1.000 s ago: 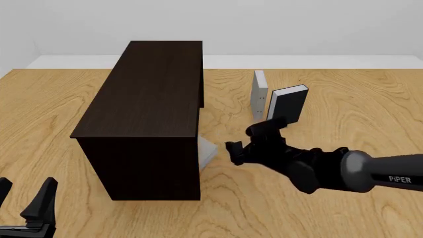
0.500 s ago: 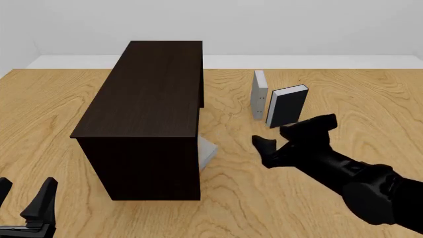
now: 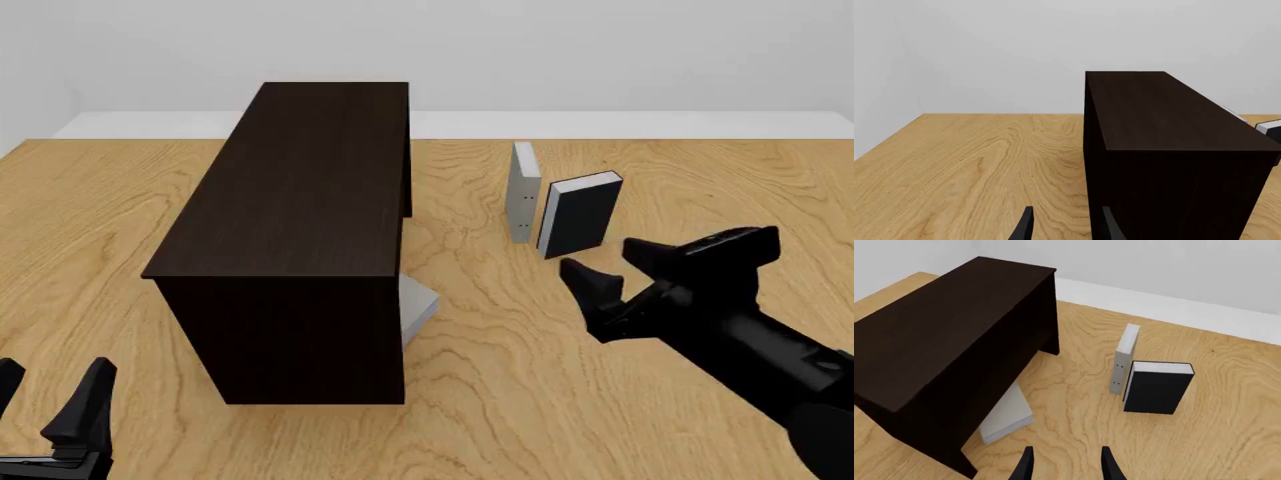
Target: Pick up the book on the right and place it under the cabinet shelf.
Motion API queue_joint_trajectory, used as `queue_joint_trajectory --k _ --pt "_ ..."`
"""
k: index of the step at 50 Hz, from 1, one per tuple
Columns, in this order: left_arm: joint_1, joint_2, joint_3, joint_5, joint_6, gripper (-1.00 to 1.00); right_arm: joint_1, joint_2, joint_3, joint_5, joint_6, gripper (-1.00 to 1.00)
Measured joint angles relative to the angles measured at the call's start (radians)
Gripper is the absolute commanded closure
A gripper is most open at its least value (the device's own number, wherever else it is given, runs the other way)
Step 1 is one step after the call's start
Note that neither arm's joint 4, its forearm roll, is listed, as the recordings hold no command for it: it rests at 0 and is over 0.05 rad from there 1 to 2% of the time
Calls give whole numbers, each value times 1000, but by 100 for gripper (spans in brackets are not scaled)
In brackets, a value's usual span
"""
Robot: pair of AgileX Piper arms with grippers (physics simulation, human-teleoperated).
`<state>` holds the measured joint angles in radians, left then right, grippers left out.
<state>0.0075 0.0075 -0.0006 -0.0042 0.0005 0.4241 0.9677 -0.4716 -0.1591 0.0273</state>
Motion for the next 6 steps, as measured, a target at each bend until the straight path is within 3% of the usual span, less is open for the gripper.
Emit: queue_joint_trajectory --k 6 --pt "0 1 0 -1 3 -100 -9 -51 0 30 -7 -100"
